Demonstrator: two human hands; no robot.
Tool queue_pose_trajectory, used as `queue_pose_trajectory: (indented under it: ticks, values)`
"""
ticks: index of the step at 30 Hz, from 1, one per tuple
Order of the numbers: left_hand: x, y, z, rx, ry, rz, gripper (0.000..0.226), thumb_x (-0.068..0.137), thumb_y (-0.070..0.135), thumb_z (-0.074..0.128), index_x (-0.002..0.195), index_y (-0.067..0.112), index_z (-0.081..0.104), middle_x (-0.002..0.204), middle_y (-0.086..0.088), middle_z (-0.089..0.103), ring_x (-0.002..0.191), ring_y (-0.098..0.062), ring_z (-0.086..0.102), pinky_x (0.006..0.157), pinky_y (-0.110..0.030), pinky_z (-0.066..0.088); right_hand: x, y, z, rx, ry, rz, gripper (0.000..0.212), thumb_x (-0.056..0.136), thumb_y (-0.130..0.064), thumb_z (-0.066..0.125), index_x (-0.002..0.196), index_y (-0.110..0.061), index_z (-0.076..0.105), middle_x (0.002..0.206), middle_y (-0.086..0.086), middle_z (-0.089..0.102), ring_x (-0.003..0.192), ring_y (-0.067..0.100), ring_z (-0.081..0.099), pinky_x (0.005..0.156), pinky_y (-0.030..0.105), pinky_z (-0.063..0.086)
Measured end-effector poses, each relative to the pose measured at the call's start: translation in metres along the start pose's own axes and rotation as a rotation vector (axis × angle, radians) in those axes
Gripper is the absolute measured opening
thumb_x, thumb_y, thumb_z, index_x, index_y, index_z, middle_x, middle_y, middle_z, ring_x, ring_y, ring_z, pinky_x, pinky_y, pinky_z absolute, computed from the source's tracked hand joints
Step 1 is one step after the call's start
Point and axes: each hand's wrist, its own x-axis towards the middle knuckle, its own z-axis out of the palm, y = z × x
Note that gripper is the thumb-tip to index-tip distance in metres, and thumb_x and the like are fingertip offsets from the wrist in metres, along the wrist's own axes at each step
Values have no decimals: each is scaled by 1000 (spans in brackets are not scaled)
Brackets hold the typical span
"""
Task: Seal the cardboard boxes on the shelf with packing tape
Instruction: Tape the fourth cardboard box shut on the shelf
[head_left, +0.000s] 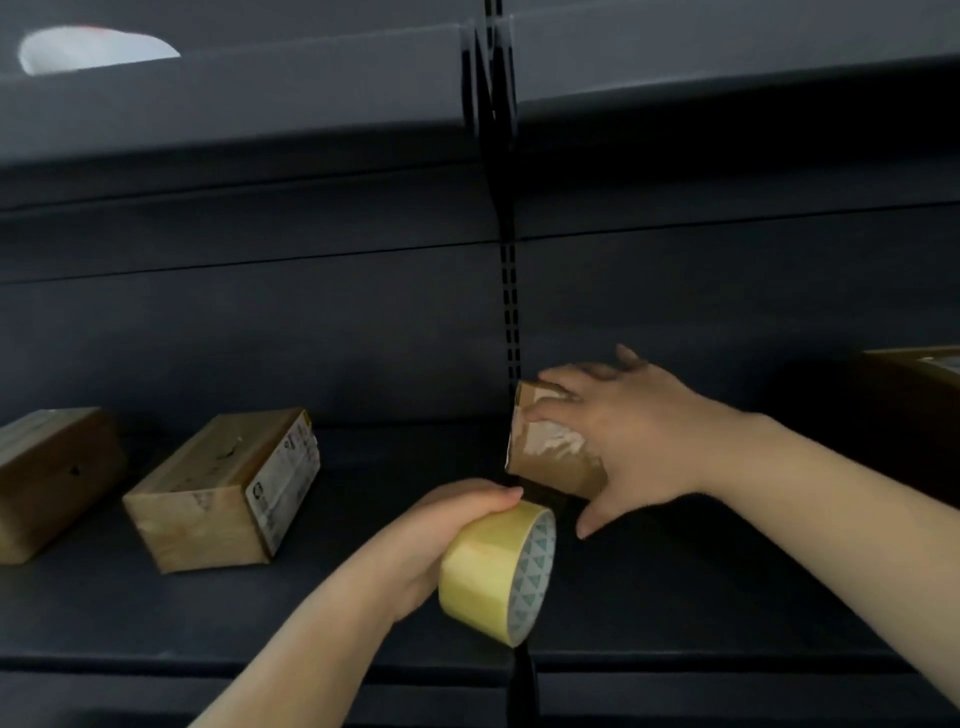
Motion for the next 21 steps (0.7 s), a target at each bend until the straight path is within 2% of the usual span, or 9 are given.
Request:
queue_pose_trajectory:
  ticks: [2, 4, 5, 7, 9, 11, 13, 16, 21]
  values:
    - [0, 3, -2, -1, -21, 12, 60, 51, 49, 68, 101, 17, 67, 96, -7, 67, 90, -21, 63, 84, -36, 48, 3, -9, 8, -111, 52, 27, 103, 55, -67, 69, 139, -36, 18, 148, 4, 22, 125, 28, 36, 104, 53, 28]
    - [-2, 9, -5, -2, -71, 12, 56, 57, 48, 71, 104, 19, 65, 99, -5, 67, 92, -19, 64, 82, -33, 49, 6, -6, 4, -63, 101, 81, 92, 56, -55, 72, 133, -38, 24, 137, 2, 35, 108, 24, 46, 80, 37, 43]
    - [-3, 13, -6, -13, -83, 25, 58, 58, 47, 76, 108, 22, 62, 101, -3, 67, 92, -17, 65, 79, -30, 50, 7, 1, -2, 12, 114, 116, 87, 55, -53, 72, 128, -41, 28, 130, -2, 41, 98, 18, 48, 69, 31, 41]
    - [-3, 23, -10, -17, -54, 98, 69, 59, 41, 75, 123, 30, 50, 107, -1, 64, 92, -14, 65, 71, -25, 52, 10, 21, -16, 242, 77, 179, 77, 53, -51, 73, 120, -48, 35, 116, -10, 48, 89, 9, 46, 62, 26, 39]
    - [-3, 34, -12, -14, -14, 193, 67, 62, 37, 68, 124, 38, 43, 106, -1, 59, 86, -14, 65, 64, -24, 52, 12, 37, -23, 528, 11, 235, 72, 54, -48, 76, 116, -52, 39, 110, -15, 48, 89, 5, 47, 64, 26, 43]
    - [-4, 40, -11, -22, 10, 236, 53, 62, 37, 69, 111, 32, 50, 100, -1, 60, 81, -12, 65, 61, -24, 51, 13, 45, -19, 700, -10, 244, 67, 57, -45, 78, 114, -53, 43, 108, -18, 45, 95, 5, 46, 69, 24, 44]
    - [0, 37, -7, -43, 10, 223, 46, 62, 40, 78, 101, 24, 59, 95, 0, 67, 84, -12, 65, 69, -26, 50, 13, 51, -12, 772, 5, 265, 63, 61, -43, 79, 113, -51, 46, 114, -13, 44, 103, 11, 44, 73, 24, 42]
    - [6, 26, 0, -168, 28, 211, 40, 58, 42, 68, 89, 16, 69, 87, 0, 74, 88, -13, 67, 81, -28, 50, 8, 59, -5, 869, -11, 299, 59, 65, -43, 79, 115, -49, 49, 126, -6, 42, 112, 15, 42, 86, 30, 41]
    - [9, 18, 0, -198, 89, 376, 27, 61, 39, 67, 73, 17, 77, 83, -2, 74, 86, -14, 68, 83, -29, 49, 1, 62, -18, 882, -201, 274, 83, 56, -76, 60, 129, -43, 40, 137, -10, 38, 122, 14, 40, 98, 32, 36]
